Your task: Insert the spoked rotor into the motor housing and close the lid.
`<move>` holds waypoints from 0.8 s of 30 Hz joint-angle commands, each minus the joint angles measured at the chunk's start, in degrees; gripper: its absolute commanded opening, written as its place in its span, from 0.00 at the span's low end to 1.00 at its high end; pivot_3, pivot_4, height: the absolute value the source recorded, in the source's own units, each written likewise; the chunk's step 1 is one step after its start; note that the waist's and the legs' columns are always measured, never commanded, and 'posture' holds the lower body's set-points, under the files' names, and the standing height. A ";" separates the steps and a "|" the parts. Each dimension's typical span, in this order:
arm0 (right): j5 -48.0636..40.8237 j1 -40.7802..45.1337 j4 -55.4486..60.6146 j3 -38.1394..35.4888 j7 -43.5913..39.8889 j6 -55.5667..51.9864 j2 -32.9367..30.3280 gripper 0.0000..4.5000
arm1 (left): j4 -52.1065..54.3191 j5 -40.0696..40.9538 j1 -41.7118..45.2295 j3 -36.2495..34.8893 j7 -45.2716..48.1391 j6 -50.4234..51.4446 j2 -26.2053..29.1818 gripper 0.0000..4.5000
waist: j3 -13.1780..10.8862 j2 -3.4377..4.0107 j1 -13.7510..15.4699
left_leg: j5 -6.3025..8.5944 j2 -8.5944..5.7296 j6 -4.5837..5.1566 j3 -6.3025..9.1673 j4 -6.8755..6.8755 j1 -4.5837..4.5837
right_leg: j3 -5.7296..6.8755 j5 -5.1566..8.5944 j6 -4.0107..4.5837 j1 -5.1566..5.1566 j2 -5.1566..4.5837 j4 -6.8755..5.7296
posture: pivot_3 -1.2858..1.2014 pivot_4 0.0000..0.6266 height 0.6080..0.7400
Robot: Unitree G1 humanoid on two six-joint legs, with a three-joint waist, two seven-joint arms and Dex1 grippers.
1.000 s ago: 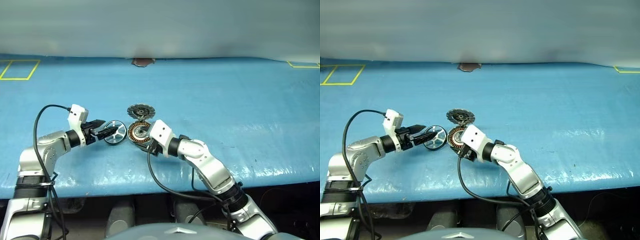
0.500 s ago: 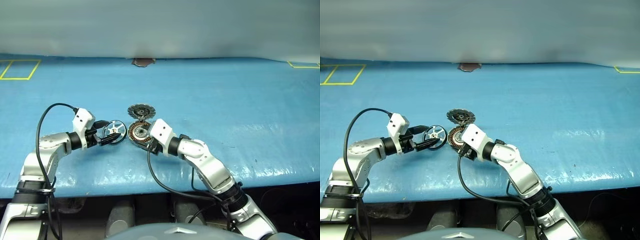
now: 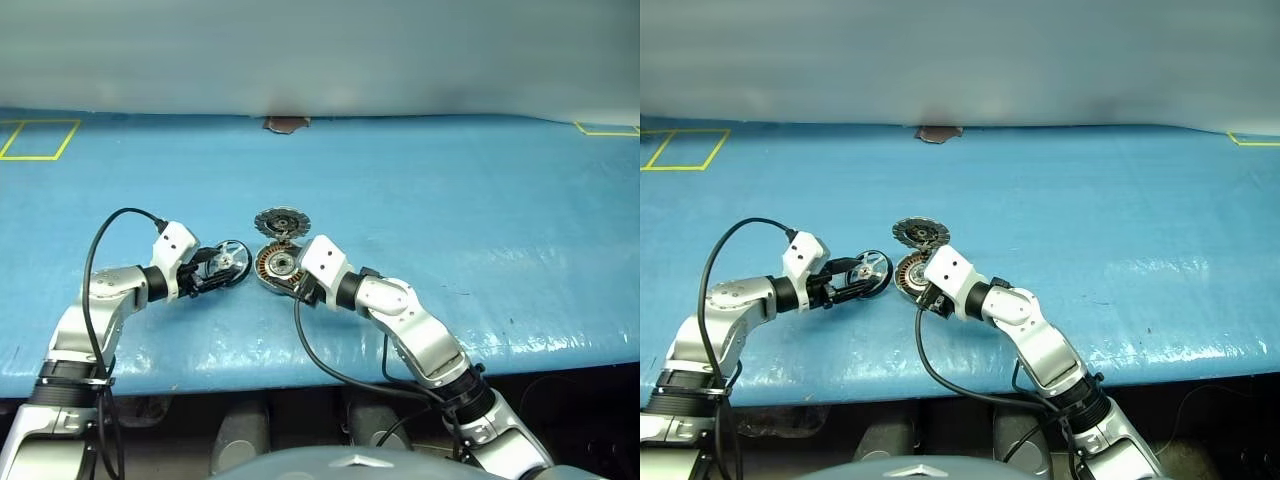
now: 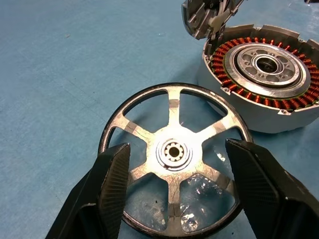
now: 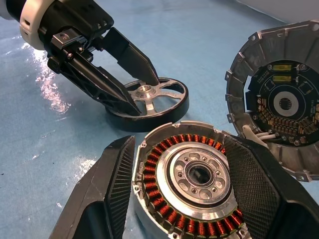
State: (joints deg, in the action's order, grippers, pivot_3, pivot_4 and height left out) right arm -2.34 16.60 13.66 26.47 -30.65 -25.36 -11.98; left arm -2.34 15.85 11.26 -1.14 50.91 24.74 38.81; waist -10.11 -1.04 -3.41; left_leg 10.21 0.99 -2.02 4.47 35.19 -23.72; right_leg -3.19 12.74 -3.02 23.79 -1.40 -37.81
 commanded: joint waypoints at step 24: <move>-0.10 -0.03 0.13 -2.31 0.73 1.81 0.55 0.66 | -1.82 -1.24 1.98 1.09 1.83 1.07 0.03 0.34 | 0.12 0.16 1.03 | 0.00 -0.02 0.00 0.00 0.07 0.14 | 0.00 0.00 -0.01 -0.15 -0.02 -0.04 | 0.52 0.24 1.00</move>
State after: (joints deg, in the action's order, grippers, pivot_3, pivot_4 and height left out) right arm -2.20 16.59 13.24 25.32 -29.79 -24.96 -11.43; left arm -3.04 14.30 13.51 -0.60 52.08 24.84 38.65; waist -9.99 -0.88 -2.38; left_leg 10.20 0.98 -2.02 4.47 35.27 -23.59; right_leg -3.19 12.74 -3.02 23.64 -1.41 -37.84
